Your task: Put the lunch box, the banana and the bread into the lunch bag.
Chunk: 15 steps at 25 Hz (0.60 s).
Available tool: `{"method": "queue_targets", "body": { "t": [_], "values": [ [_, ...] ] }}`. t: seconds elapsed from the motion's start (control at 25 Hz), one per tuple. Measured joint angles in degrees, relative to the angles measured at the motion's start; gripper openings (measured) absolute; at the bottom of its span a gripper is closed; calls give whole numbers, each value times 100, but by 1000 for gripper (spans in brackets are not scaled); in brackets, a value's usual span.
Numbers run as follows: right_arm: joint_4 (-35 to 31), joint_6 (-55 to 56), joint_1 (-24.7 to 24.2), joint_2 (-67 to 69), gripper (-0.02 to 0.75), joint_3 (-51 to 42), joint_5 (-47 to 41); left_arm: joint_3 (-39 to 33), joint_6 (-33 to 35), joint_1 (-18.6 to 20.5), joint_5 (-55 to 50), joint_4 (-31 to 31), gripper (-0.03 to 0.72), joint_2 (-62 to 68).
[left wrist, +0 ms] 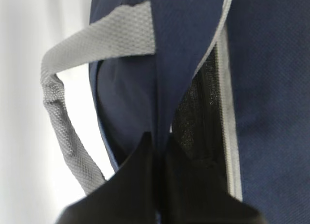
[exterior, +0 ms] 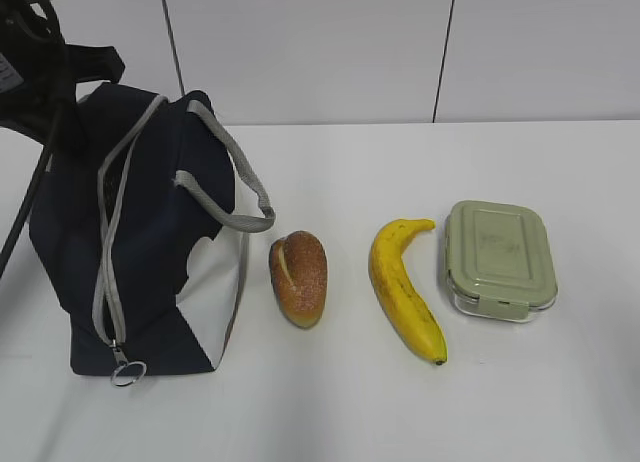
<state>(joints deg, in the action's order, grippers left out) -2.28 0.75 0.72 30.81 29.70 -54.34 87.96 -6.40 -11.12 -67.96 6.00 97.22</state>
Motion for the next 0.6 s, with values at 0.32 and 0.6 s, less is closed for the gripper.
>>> {"method": "queue_targets", "body": {
  "t": [0.32,0.6],
  "values": [
    [-2134,-1752,-42,2210,516,12,1231,0,0,0,0,27,0,0],
    [-4344,-4230,-1155,3551,516,559,978,0,0,0,0,27,0,0]
  ]
}}
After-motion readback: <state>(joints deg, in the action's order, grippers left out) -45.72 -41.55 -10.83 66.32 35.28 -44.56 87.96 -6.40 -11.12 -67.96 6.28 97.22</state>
